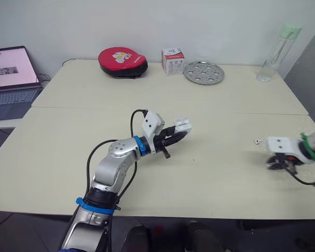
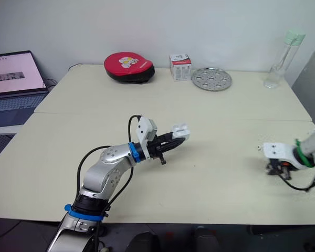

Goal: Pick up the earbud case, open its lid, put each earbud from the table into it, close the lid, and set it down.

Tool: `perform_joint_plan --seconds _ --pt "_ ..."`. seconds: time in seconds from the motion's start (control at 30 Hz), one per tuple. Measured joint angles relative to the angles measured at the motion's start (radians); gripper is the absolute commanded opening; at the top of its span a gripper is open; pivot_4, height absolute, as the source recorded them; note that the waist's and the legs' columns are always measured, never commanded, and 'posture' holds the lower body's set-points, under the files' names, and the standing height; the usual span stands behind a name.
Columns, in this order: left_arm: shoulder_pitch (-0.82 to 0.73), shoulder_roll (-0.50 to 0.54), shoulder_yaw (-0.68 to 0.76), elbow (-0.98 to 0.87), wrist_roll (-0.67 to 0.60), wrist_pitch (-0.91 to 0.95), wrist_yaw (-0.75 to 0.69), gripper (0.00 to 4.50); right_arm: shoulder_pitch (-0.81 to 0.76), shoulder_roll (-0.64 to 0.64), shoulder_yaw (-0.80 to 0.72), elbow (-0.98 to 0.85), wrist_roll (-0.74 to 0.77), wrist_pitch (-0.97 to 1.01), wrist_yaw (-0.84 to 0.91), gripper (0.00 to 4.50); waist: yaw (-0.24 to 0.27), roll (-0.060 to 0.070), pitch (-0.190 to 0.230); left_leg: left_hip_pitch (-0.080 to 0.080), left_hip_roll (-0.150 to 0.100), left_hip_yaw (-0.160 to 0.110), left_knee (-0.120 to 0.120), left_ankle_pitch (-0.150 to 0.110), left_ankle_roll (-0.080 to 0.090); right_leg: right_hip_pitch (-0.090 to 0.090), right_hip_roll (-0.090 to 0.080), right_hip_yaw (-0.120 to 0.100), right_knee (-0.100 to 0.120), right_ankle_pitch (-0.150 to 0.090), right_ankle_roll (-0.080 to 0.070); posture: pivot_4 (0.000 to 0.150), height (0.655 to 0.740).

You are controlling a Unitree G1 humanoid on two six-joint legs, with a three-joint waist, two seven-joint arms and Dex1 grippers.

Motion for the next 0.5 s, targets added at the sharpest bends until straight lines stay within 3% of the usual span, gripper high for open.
perform_joint_plan --seconds 0.13,0.5 --pt "0.043 -0.01 -0.01 -0.001 0.004 -0.01 0.014 0.76 0.061 -0.061 0.0 0.053 -0.062 -0.064 -0.034 0.39 -0.006 0.0 0.0 0.002 0.002 0.001 0.0 0.0 0.0 0.0 -0.001 0.002 0.0 -0.001 0.001 0.15 0.74" --pt "0.045 -0.012 -0.016 -0.003 0.008 -0.01 0.035 0.76 0.052 -0.038 0.001 0.13 -0.107 -0.111 -0.078 0.39 -0.025 0.0 0.0 0.011 0.002 -0.001 -0.001 0.0 0.0 0.012 0.0 0.0 -0.002 -0.002 0.001 0.15 0.74"
